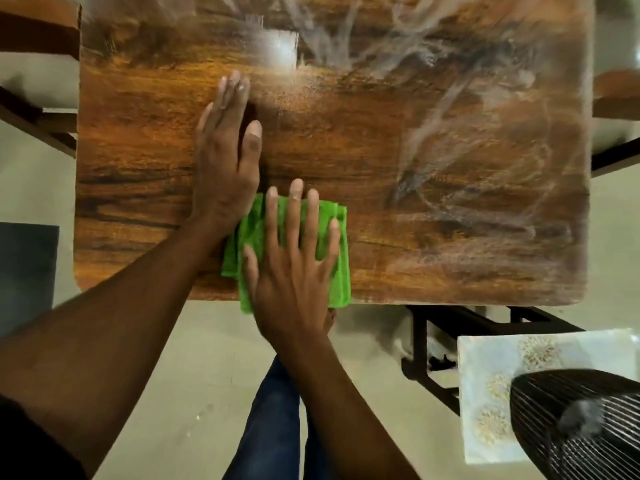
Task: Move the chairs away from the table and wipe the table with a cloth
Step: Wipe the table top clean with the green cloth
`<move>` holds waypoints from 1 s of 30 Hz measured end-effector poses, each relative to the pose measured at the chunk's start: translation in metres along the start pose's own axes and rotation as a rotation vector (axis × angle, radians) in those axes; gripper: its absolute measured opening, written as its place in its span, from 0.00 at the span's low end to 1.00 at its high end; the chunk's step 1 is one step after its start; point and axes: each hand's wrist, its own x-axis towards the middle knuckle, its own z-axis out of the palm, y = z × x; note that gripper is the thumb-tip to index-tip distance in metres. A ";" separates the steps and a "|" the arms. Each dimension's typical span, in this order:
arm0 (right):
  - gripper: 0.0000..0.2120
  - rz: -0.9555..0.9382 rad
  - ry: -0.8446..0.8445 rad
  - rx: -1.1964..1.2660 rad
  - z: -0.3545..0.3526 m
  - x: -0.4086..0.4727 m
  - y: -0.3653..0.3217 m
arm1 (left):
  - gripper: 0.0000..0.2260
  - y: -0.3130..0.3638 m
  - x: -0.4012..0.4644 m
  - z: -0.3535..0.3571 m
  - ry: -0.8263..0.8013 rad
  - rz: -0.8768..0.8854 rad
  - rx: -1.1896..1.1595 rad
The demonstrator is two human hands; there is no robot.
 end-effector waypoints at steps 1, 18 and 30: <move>0.34 -0.024 0.002 -0.002 0.000 0.000 0.006 | 0.24 0.001 0.000 0.000 -0.018 0.006 0.018; 0.32 -0.072 0.167 -0.135 -0.040 0.113 0.142 | 0.26 0.067 -0.043 0.053 -0.133 0.102 0.352; 0.32 -0.011 0.066 -0.067 -0.026 -0.028 0.154 | 0.25 0.071 -0.045 0.054 -0.137 0.111 0.408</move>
